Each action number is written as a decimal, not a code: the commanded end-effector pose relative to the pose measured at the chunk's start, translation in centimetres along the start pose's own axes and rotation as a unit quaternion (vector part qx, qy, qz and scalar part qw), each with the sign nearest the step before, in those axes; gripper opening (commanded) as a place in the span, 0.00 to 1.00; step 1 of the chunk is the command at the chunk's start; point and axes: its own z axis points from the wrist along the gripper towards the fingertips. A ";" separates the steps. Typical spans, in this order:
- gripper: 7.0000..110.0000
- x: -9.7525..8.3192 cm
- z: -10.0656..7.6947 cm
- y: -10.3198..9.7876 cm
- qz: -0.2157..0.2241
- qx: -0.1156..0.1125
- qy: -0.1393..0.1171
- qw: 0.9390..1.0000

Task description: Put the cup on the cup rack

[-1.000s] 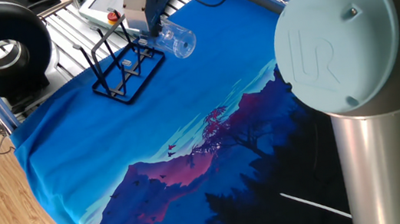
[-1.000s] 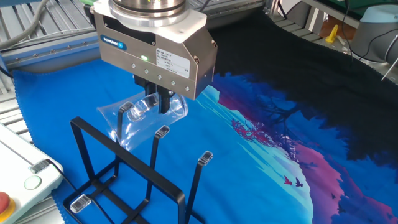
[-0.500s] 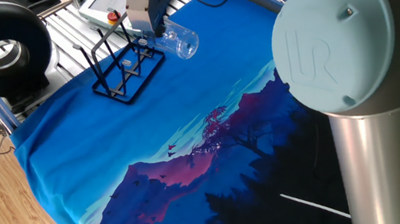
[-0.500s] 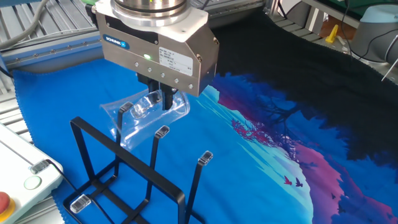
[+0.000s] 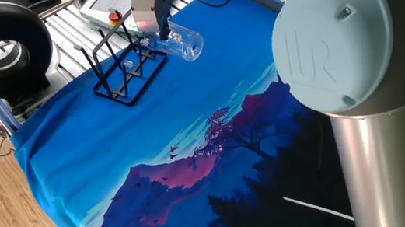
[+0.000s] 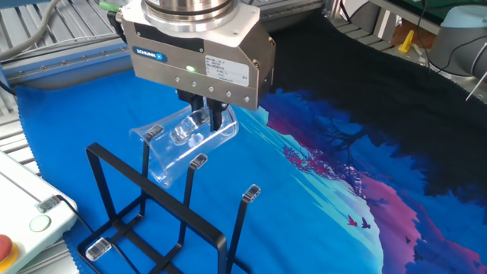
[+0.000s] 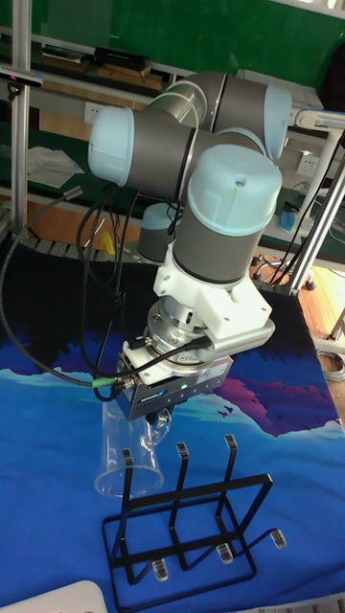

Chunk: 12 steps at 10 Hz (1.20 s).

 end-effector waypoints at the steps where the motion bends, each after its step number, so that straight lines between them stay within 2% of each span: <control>1: 0.00 0.1 -0.1 1.0 -0.024 -0.022 0.001 0.999; 3: 0.00 -0.5 -0.2 1.3 -0.017 -0.027 -0.011 0.999; 7: 0.00 -0.5 -0.1 0.6 -0.012 -0.013 -0.012 1.000; 8: 0.00 -0.3 -0.1 0.0 -0.020 -0.001 -0.007 1.000; 10: 0.00 -0.2 -0.1 -0.1 -0.019 0.001 -0.006 1.000; 12: 0.00 -0.7 -0.2 -0.1 -0.007 -0.001 -0.016 1.000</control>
